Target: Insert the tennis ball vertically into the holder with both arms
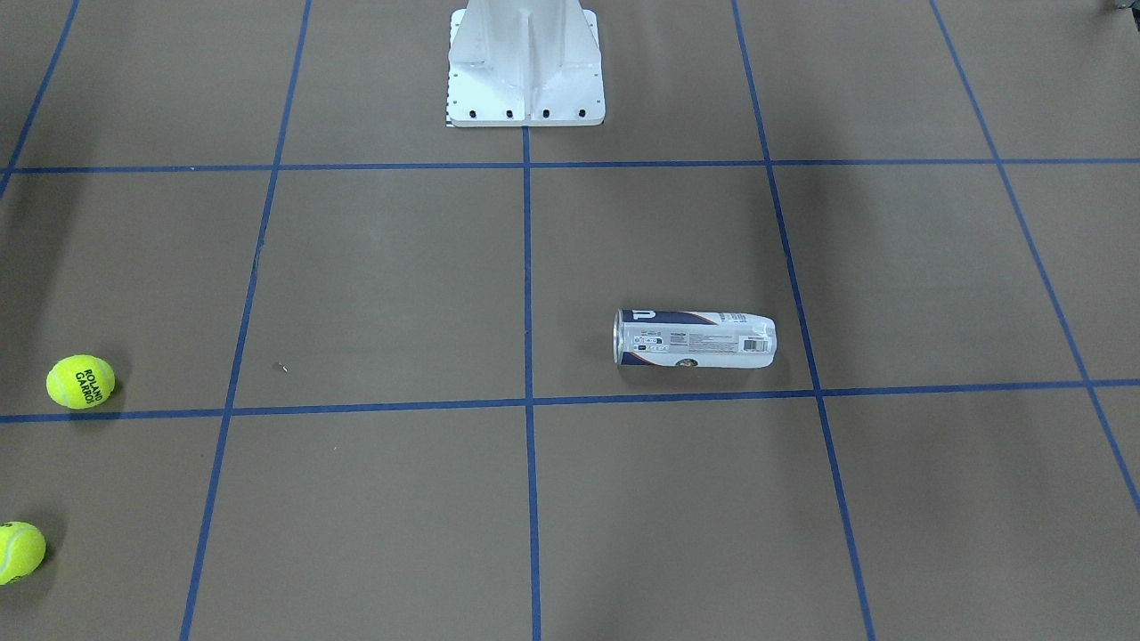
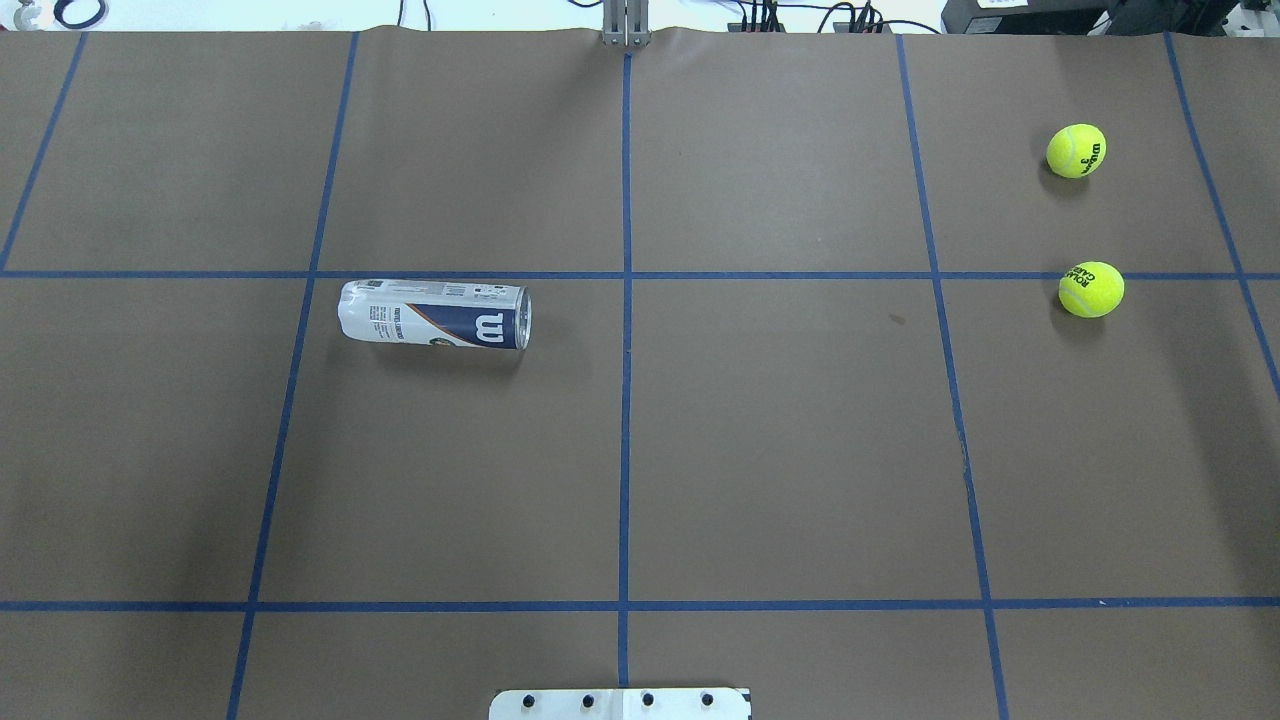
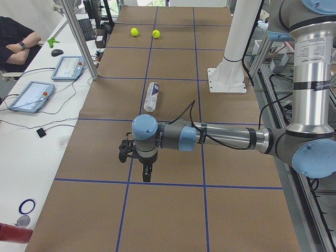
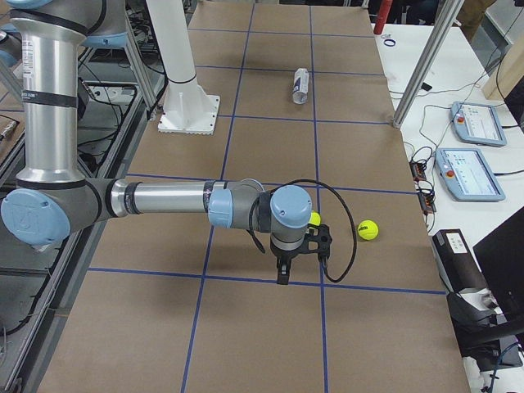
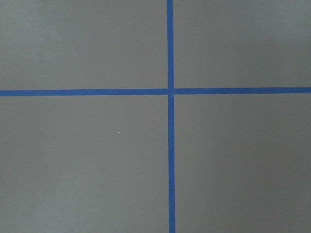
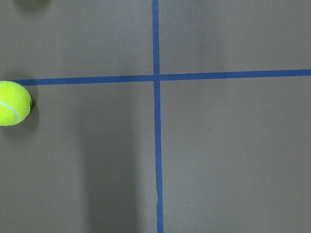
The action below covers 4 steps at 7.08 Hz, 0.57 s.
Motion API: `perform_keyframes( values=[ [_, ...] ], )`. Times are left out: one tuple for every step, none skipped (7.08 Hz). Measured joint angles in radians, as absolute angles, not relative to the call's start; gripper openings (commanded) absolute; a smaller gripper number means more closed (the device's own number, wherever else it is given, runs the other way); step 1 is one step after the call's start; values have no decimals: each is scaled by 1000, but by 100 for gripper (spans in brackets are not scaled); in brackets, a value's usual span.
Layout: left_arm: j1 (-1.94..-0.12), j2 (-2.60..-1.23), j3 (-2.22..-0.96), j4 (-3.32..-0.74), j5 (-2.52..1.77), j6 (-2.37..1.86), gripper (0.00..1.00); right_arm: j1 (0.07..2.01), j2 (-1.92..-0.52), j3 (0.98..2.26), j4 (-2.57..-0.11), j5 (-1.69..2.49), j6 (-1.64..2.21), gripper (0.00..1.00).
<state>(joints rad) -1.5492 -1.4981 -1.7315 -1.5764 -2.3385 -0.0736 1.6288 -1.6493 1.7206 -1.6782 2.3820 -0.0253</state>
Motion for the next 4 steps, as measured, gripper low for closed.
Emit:
perform_keyframes(
  values=[
    [-1549, -1498, -1730, -1578, -2338, -74, 100, 1633, -1650, 1720, -1678, 2382, -26, 99],
    [-1550, -1497, -1727, -1580, -2338, -74, 100, 1637, -1650, 1719, -1678, 2381, -27, 99],
    [-1552, -1497, -1727, -1578, -2338, -76, 100, 1639, -1651, 1719, -1678, 2381, -27, 99],
    [-1557, -1498, -1729, -1575, -2343, -79, 100, 1641, -1651, 1719, -1678, 2381, -27, 99]
  ],
)
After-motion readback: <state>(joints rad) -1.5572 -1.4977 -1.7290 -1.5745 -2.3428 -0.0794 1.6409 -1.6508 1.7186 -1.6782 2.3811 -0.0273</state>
